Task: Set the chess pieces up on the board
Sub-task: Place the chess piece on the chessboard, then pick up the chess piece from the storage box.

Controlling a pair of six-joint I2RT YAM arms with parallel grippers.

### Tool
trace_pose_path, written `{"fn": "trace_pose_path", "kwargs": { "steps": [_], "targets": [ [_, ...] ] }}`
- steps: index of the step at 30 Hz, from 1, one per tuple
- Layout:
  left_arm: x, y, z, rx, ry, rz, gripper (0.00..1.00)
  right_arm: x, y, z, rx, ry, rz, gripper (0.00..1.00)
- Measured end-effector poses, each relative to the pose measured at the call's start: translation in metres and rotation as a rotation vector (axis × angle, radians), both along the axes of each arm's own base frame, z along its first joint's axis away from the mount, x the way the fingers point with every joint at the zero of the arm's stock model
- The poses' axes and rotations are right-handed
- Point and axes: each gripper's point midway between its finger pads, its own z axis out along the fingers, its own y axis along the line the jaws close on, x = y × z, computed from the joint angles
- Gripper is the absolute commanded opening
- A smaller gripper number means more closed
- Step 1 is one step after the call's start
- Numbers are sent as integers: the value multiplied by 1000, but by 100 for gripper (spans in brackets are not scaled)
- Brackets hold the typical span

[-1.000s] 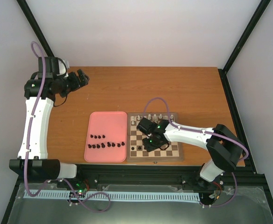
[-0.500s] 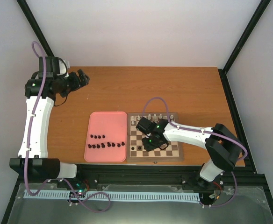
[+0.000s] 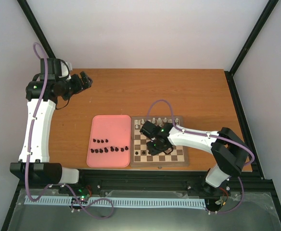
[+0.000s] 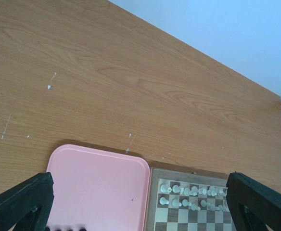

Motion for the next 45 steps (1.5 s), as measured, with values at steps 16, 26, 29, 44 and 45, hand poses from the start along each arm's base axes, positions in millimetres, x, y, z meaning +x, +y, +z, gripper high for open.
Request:
{"fn": "trace_pose_path", "kwargs": {
  "steps": [16,26,29,44,45],
  "targets": [
    [0,0,0,-1,0,-2,100,49,47,58,63,-150,22,39],
    [0,0,0,-1,0,-2,100,67,160,67,234,-104,253,38],
    [0,-1,0,-1,0,-2,100,63,185,60,251,-88,312,38],
    [1,-1,-1,-1,5,-3,100,50,255,17,285,16,467,36],
    [1,-1,-1,-1,5,-3,100,49,254,16,281,22,468,36]
  ]
}}
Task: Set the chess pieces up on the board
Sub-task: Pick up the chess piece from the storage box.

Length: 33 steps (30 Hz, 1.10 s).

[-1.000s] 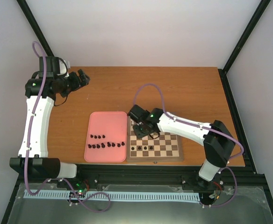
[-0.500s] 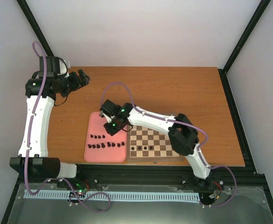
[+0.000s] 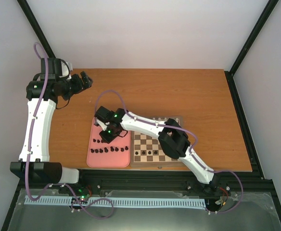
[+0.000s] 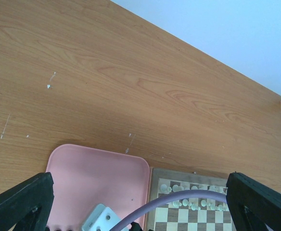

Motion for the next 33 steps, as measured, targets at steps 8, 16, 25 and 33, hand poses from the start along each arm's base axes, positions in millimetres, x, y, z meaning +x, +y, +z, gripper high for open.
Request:
{"fn": "trace_pose_path", "kwargs": {
  "steps": [8,16,25,33],
  "targets": [
    [0,0,0,0,0,0,100,0,2,-9,-16,12,12,34],
    [0,0,0,0,0,0,100,2,3,-19,-34,21,8,29],
    [0,0,0,1,1,1,100,9,0,-24,-37,39,-5,25],
    [1,0,-2,2,6,1,100,11,4,-24,-26,47,4,6]
  ]
}}
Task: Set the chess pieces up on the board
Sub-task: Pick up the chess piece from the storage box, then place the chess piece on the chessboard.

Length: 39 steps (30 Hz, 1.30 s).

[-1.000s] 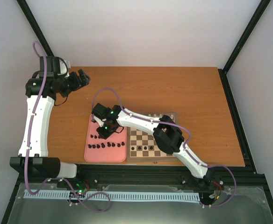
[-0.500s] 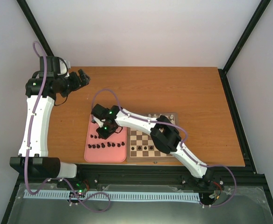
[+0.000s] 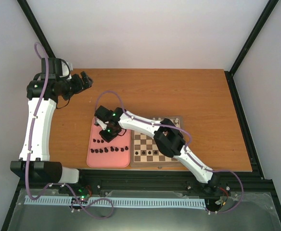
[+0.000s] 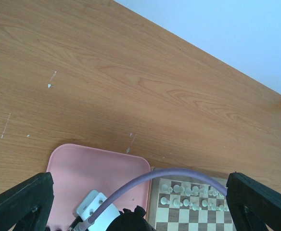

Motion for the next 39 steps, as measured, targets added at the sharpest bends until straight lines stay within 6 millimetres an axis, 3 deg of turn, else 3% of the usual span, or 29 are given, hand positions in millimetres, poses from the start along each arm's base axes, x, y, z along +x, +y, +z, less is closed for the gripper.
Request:
{"fn": "trace_pose_path", "kwargs": {
  "steps": [9,13,19,23,26,32,35,39],
  "targets": [
    [0,0,0,2,0,2,100,5,-6,1,-21,-19,-12,3],
    [0,1,0,3,0,2,100,11,-18,21,-23,-57,-45,3],
    [0,1,-1,5,1,4,100,28,-74,96,22,-144,-178,3],
    [0,1,-1,5,1,3,100,20,-137,128,16,-186,-282,3],
    [0,1,-1,5,2,3,100,-3,-183,120,-39,-164,-335,3],
    [4,0,-7,3,21,1,100,-56,-258,61,-204,-63,-428,3],
    [6,0,-9,2,27,0,100,-72,-284,46,-251,-43,-469,3],
    [6,0,-10,2,29,0,100,-75,-292,41,-260,-46,-505,3]
  ]
}}
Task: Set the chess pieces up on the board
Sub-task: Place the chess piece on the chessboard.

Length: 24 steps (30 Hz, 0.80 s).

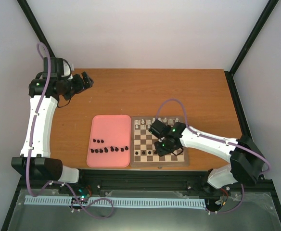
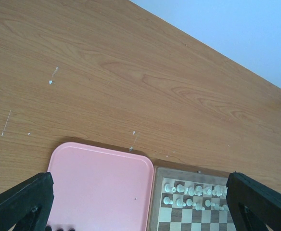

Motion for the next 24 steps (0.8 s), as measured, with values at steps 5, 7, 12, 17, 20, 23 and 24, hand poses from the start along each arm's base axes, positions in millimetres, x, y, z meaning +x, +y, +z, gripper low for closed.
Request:
{"fn": "trace_pose_path", "kwargs": {
  "steps": [5,7,12,17,20,23,24],
  "targets": [
    [0,0,0,0,0,1,100,-2,-4,-11,-2,1,-30,3],
    [0,0,0,0,0,0,100,-2,-6,-15,-7,2,-41,3],
    [0,0,0,0,0,-1,100,3,-4,-16,-4,-19,-57,3],
    [0,0,0,0,1,-1,100,7,-3,-16,-1,-32,-72,3],
    [0,0,-1,0,1,-1,100,8,-2,-17,0,-36,-74,4],
    [0,0,-2,0,4,-1,100,9,-1,-19,-1,-35,-74,4],
    [0,0,-2,0,5,-1,100,9,0,-19,0,-36,-74,4]
  ]
}}
